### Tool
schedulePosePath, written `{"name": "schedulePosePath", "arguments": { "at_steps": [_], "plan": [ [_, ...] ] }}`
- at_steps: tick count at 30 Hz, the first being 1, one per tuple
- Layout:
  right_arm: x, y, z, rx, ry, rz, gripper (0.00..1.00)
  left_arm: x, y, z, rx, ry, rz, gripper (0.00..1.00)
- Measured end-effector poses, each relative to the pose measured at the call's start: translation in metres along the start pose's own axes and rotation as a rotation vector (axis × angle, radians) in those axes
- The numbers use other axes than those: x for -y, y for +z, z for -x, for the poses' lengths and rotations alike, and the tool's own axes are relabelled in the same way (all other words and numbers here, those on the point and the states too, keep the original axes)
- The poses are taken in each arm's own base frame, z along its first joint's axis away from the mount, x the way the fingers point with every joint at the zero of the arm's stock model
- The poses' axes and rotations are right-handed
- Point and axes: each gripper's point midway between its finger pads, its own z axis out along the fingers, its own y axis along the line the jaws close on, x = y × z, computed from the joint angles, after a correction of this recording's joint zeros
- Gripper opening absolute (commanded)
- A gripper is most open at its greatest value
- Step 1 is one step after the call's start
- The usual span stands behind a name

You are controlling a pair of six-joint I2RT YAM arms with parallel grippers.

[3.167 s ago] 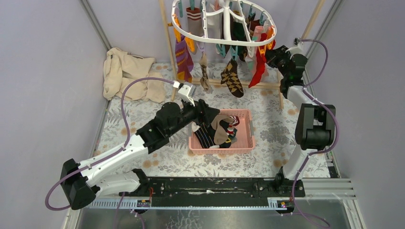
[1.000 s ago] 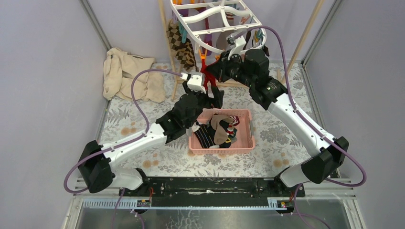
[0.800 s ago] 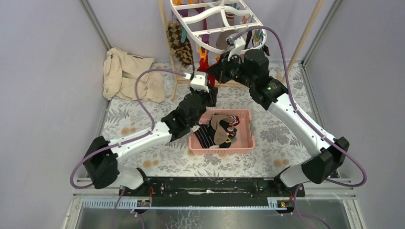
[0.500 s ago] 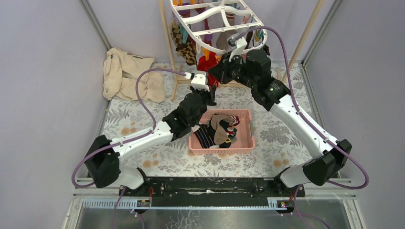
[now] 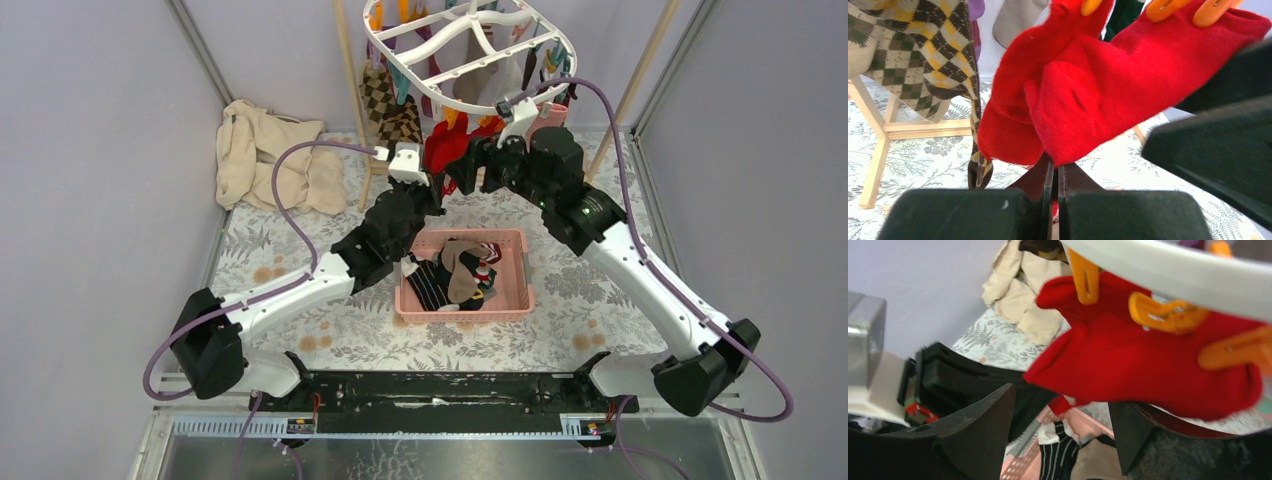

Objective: Remove the socks clipped to the hanger
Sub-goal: Adjust the hanger on the clothesline, then remove the sock from the hanger.

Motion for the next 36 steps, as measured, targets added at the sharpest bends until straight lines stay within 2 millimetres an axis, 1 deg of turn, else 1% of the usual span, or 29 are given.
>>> {"name": "schedulePosePath", "arguments": {
  "at_steps": [2,4,6,7,8,10,12,14,15,20,24,30,36],
  "plan": [
    [0.010,-0.009,-0.003,0.006,0.000,-0.054,0.79,-0.003,0.001,0.000,-0.003,-0.002,0.004,0.00],
    [0.022,-0.019,-0.005,0.014,0.005,-0.105,0.79,-0.007,0.003,0.000,-0.007,-0.006,0.007,0.00],
    [0.043,-0.032,-0.004,0.034,0.027,-0.170,0.79,-0.011,0.005,0.000,-0.008,-0.012,0.013,0.00],
    [0.056,-0.039,-0.003,0.047,0.041,-0.205,0.78,-0.012,0.006,0.000,-0.007,-0.015,0.015,0.00],
    [0.073,-0.047,-0.002,0.063,0.063,-0.251,0.77,-0.012,0.006,0.001,-0.008,-0.017,0.013,0.00],
    [0.114,-0.064,-0.001,0.094,0.117,-0.360,0.77,-0.013,0.006,0.001,-0.008,-0.019,0.012,0.00],
    [0.147,-0.075,-0.003,0.118,0.166,-0.435,0.76,-0.014,0.007,0.000,-0.011,-0.019,0.011,0.00],
    [0.170,-0.079,-0.010,0.122,0.213,-0.472,0.75,-0.015,0.007,0.000,-0.014,-0.017,0.011,0.00],
    [0.176,-0.078,-0.014,0.120,0.231,-0.474,0.74,-0.015,0.006,0.000,-0.014,-0.017,0.011,0.00],
    [0.197,-0.057,-0.032,0.092,0.293,-0.424,0.73,-0.017,0.004,0.005,-0.015,-0.017,0.007,0.00],
    [0.207,-0.045,-0.042,0.078,0.315,-0.387,0.74,-0.021,0.000,0.013,-0.006,-0.021,0.011,0.00],
    [0.221,-0.039,-0.037,0.105,0.310,-0.347,0.76,-0.026,-0.003,0.020,0.003,-0.024,0.018,0.00],
    [0.223,-0.025,-0.037,0.103,0.306,-0.264,0.76,-0.031,-0.002,0.021,-0.001,-0.021,0.026,0.00]
  ]
}}
